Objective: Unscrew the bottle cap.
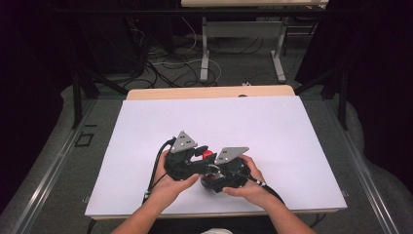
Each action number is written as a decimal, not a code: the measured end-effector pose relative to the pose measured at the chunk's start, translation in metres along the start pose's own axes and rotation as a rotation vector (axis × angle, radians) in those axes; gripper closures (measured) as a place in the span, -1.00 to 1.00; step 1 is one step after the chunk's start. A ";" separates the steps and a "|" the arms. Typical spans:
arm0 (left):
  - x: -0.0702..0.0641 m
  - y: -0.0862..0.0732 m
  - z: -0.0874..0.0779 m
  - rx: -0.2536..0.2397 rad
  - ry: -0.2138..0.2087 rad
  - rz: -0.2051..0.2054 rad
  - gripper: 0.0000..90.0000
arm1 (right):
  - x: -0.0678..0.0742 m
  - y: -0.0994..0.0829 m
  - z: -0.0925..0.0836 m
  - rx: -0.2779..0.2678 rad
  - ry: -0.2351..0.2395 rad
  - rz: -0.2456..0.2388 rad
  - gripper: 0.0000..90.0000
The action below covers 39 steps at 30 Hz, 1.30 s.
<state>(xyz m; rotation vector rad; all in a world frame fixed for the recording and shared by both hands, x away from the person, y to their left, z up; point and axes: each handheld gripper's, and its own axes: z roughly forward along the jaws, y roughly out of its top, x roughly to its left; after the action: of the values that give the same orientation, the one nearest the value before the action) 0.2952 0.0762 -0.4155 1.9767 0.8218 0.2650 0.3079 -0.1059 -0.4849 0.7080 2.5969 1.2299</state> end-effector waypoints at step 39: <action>-0.006 0.009 -0.004 0.022 0.026 0.020 0.10 | 0.004 0.001 -0.002 -0.021 0.009 0.004 -0.34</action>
<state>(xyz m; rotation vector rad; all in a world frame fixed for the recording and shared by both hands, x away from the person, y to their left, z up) 0.2926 0.0717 -0.4046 2.0070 0.8253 0.2955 0.3040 -0.1045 -0.4831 0.7062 2.5873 1.2629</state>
